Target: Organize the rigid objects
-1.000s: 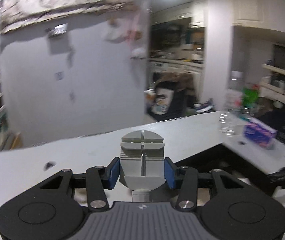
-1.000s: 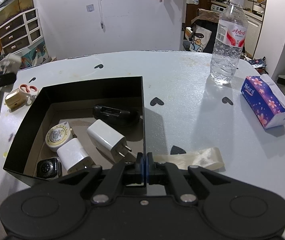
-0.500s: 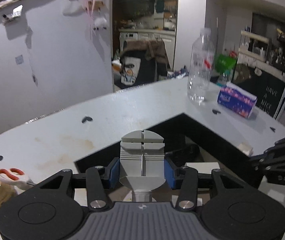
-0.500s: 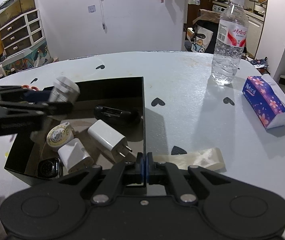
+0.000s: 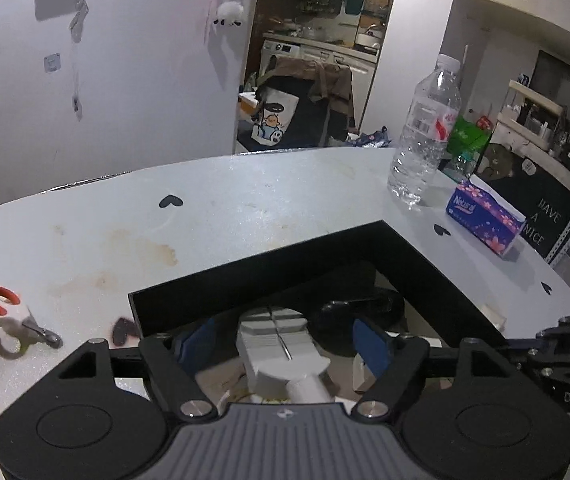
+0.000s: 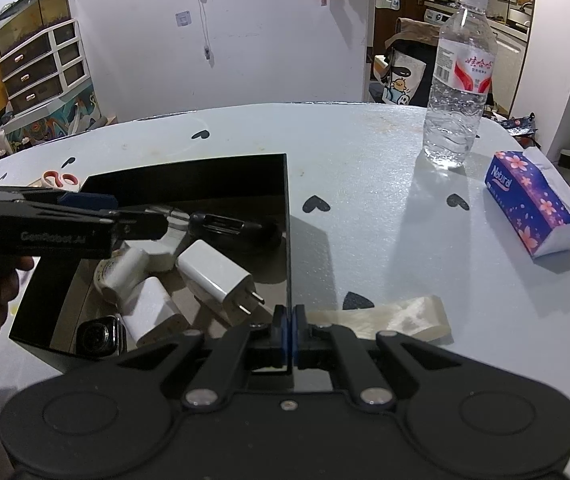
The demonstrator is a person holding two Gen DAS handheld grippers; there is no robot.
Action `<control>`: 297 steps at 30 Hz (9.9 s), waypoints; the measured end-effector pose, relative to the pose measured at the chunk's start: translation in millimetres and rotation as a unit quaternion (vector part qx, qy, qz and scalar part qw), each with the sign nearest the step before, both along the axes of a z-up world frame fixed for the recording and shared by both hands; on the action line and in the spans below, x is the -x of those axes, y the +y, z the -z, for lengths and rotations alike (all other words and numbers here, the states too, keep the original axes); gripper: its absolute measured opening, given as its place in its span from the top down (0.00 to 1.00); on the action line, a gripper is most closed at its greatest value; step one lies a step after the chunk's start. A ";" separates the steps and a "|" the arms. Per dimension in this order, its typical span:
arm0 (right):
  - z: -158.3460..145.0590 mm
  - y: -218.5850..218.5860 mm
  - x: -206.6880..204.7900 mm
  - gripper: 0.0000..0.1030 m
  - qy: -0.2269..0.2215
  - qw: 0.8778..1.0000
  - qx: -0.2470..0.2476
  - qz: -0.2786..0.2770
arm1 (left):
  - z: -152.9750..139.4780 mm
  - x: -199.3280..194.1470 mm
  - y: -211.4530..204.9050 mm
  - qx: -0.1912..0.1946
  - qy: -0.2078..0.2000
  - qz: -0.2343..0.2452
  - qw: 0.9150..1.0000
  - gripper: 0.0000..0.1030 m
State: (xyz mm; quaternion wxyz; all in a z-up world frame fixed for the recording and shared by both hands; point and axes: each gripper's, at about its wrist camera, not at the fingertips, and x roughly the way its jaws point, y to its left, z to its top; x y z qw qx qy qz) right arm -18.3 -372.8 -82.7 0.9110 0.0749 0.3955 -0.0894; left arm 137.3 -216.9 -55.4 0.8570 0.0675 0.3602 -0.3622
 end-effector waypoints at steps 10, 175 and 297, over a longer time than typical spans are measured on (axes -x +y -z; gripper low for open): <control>-0.1 0.5 -0.4 0.97 0.000 1.000 0.000 0.000 | -5.2 9.2 2.6 -0.001 0.004 0.010 1.000 0.26; 1.4 0.6 -0.1 0.97 -0.001 1.000 0.000 0.005 | -50.2 14.9 94.2 -0.007 -0.064 -0.019 0.998 0.01; 4.6 -1.0 -0.6 0.97 -0.014 1.000 -0.003 0.008 | -66.5 93.5 72.0 -0.011 -0.073 -0.109 0.991 0.00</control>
